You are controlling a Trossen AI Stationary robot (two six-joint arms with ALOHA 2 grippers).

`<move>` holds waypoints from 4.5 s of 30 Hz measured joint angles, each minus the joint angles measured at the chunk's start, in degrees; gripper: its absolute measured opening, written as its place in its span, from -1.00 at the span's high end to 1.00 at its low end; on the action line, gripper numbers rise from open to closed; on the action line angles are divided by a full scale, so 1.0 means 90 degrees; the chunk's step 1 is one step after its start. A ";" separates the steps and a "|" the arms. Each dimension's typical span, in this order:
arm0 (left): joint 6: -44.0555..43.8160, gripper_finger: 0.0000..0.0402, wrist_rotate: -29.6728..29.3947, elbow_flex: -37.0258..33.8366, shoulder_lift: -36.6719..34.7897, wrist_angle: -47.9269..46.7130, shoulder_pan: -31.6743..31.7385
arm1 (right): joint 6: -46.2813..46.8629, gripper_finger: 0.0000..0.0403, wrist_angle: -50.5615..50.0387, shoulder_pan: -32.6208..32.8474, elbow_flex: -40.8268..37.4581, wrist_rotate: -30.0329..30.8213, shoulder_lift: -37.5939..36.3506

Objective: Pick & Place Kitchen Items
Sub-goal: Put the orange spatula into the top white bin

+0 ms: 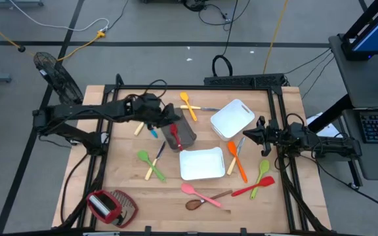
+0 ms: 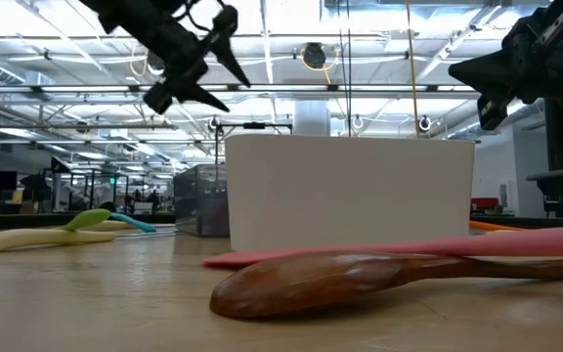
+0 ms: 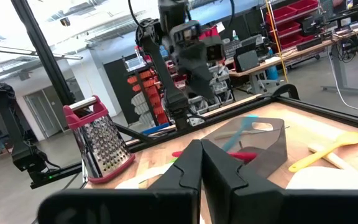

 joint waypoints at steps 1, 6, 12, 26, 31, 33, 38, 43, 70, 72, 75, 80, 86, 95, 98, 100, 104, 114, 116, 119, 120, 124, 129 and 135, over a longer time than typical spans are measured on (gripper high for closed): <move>0.0280 -0.14 -0.0063 0.0001 -0.0057 0.0126 -0.0016 | 0.0000 1.00 -0.0001 0.0002 -0.0001 -0.0001 0.0001; 0.1731 -0.13 -0.0086 0.0011 -0.0370 0.0170 -0.0109 | 0.0004 1.00 0.0001 0.0002 -0.0002 -0.0002 0.0001; 0.1796 -0.13 -0.0087 0.0009 -0.0657 0.0105 -0.0131 | 0.0008 1.00 0.0007 0.0002 -0.0002 -0.0001 -0.0001; 0.3675 -0.13 0.1313 0.0007 -0.0828 0.0150 -0.0133 | 0.0119 1.00 -0.0003 0.0001 -0.0002 -0.0013 0.0013; 0.4317 -0.13 0.1452 0.0007 -0.0827 0.0239 -0.0133 | 0.0674 1.00 -0.0006 0.0000 0.0001 -0.0021 0.0015; 0.4581 -0.13 0.1648 0.0009 -0.0827 0.0307 -0.0133 | 0.0692 1.00 -0.0024 0.0001 0.0000 -0.0023 0.0016; 0.5124 -0.13 0.1904 0.0007 -0.0827 0.0317 -0.0133 | 0.0671 1.00 -0.0132 0.0000 -0.0002 -0.0023 0.0016; 0.5447 -0.13 0.1920 0.0007 -0.0827 0.0250 -0.0133 | 0.0676 1.00 -0.0255 0.0001 0.0001 -0.0025 0.0018; 0.5332 -0.13 0.1503 -0.1271 -0.1130 0.1818 -0.0747 | 0.0890 1.00 -0.0327 0.0001 -0.0002 -0.0017 0.0018; 0.5291 -0.13 0.1334 -0.1610 -0.1300 0.2375 -0.0854 | 0.0894 1.00 -0.0359 0.0002 0.0001 -0.0020 0.0023; 0.5287 -0.13 0.1045 -0.2139 -0.1626 0.2969 -0.0999 | 0.0896 1.00 -0.0339 0.0000 0.0001 -0.0015 0.0028; 0.5299 -0.13 0.0725 -0.2899 -0.2296 0.3460 -0.1190 | 0.0916 1.00 -0.0304 0.0002 0.0001 -0.0022 0.0028; 0.5516 -0.13 0.0578 -0.3610 -0.3196 0.3570 -0.1323 | 0.0989 1.00 -0.0303 0.0002 0.0126 -0.0018 0.0081; 0.5682 -0.13 0.0577 -0.4369 -0.4336 0.3533 -0.1330 | 0.0980 1.00 -0.0330 0.0005 0.0486 -0.0214 0.0737; 0.5675 -0.13 0.0577 -0.4589 -0.4644 0.3470 -0.1330 | 0.0805 1.00 -0.0430 0.0005 0.0759 -0.0342 0.1106; 0.5655 -0.13 0.0577 -0.4738 -0.4836 0.3470 -0.1330 | 0.0675 1.00 -0.0651 0.0005 0.1015 -0.0372 0.1364; 0.5592 -0.13 0.0578 -0.4950 -0.5161 0.3456 -0.1330 | 0.0593 1.00 -0.1345 0.0004 0.1653 -0.0513 0.1855; 0.5682 -0.13 0.0579 -0.5241 -0.5665 0.3260 -0.1330 | 0.0748 1.00 -0.3151 0.0126 0.2999 -0.1004 0.2967; 0.5704 -0.13 0.0579 -0.5241 -0.5696 0.3212 -0.1330 | 0.0747 1.00 -0.3536 0.0243 0.3259 -0.1004 0.3181; 0.5777 -0.13 0.0582 -0.5241 -0.5699 0.3181 -0.1330 | 0.0839 1.00 -0.4054 0.0451 0.3624 -0.0994 0.3556; 0.5791 -0.13 0.0582 -0.5241 -0.5699 0.3155 -0.1330 | 0.0907 1.00 -0.4186 0.0523 0.3719 -0.0993 0.3685; 0.5821 -0.13 0.0582 -0.5241 -0.5699 0.3099 -0.1327 | 0.1315 1.00 -0.4569 0.0862 0.3937 -0.0985 0.4191; 0.5918 -0.13 0.0583 -0.5241 -0.5699 0.3104 -0.1283 | 0.1889 1.00 -0.4837 0.1307 0.4035 -0.0981 0.4740; 0.5922 -0.13 0.0589 -0.5241 -0.5699 0.3058 -0.1158 | 0.2620 1.00 -0.4817 0.1812 0.4035 -0.0729 0.5222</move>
